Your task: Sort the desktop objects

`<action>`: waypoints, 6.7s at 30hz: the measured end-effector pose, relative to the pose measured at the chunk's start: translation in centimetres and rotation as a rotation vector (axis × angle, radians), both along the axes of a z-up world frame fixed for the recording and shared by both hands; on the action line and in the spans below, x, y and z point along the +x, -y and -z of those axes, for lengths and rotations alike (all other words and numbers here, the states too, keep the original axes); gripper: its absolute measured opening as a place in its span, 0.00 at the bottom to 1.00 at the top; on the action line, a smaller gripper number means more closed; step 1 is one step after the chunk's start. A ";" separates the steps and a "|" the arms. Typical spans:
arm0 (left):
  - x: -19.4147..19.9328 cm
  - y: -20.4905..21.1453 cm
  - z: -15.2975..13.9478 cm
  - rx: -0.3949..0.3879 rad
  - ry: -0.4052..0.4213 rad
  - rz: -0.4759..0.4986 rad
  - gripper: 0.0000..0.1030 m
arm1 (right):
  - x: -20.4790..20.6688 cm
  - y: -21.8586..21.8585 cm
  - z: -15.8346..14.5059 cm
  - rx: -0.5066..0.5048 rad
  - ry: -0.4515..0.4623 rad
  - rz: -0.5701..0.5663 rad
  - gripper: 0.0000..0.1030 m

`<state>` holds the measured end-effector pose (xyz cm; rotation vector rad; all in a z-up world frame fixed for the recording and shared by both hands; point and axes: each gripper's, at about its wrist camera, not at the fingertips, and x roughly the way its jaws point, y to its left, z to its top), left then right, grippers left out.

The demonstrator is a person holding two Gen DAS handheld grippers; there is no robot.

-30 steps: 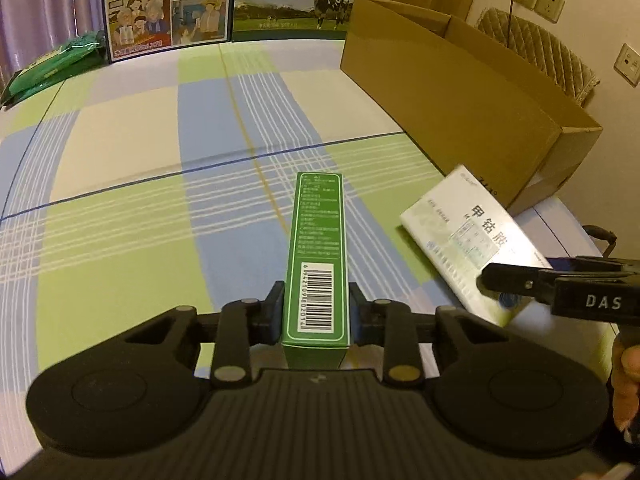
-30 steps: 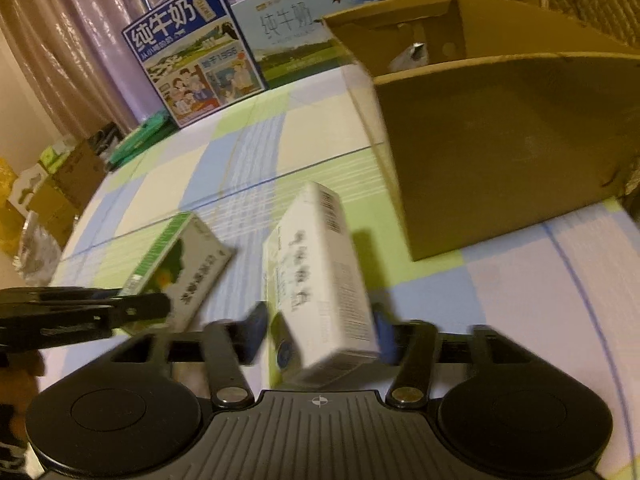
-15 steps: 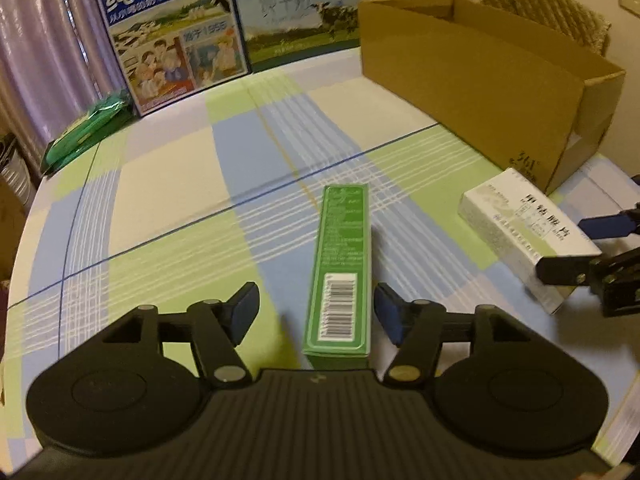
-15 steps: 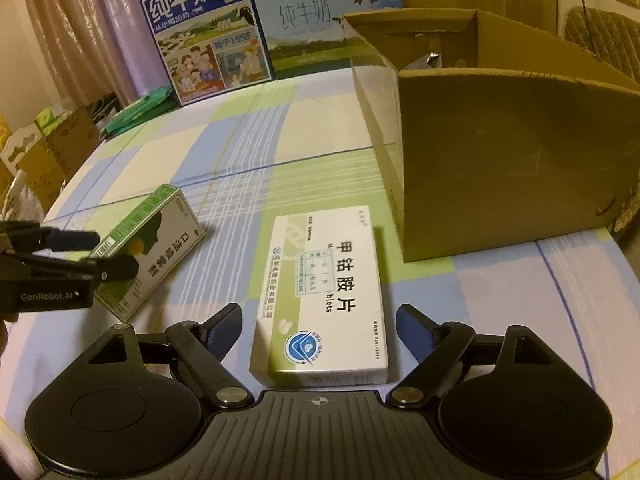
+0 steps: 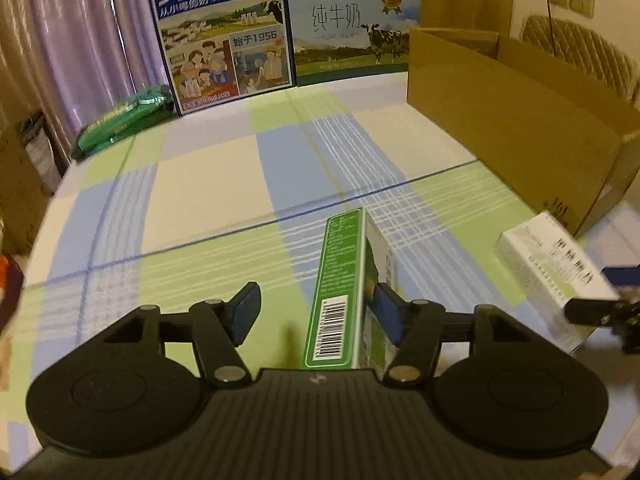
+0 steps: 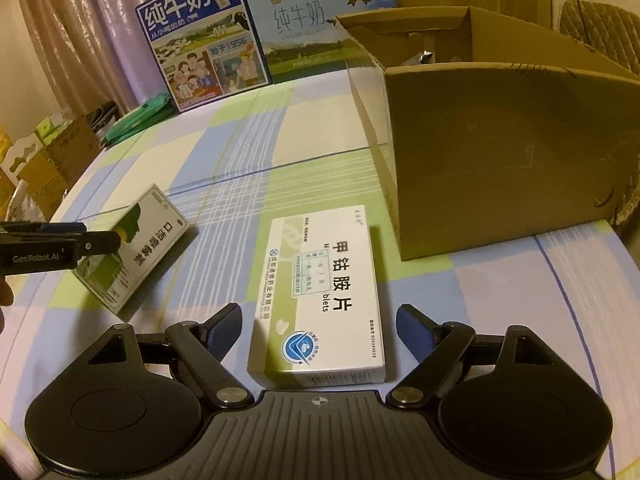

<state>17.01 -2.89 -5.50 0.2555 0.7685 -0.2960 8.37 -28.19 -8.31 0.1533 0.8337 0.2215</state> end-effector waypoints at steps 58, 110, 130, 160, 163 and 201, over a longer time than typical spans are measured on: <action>4.6 0.5 3.2 0.064 -0.140 0.058 0.52 | 1.5 -3.2 1.6 -0.163 0.056 -0.037 0.73; -0.2 16.5 -11.3 -0.141 0.001 0.229 0.49 | 1.1 9.0 -14.4 -0.122 0.270 0.090 0.66; 7.5 25.1 -10.0 -0.164 -0.029 0.251 0.56 | 9.0 15.4 -14.7 -0.067 0.253 0.163 0.66; 6.5 21.5 -10.0 -0.154 -0.005 0.233 0.57 | 10.3 13.9 -14.0 -0.075 0.234 0.135 0.66; 6.5 21.0 -9.9 -0.159 -0.002 0.223 0.58 | 10.8 13.7 -14.0 -0.060 0.230 0.130 0.66; -10.3 16.4 -14.6 -0.253 0.049 0.061 0.99 | -5.9 14.6 -18.3 0.011 0.166 0.161 0.98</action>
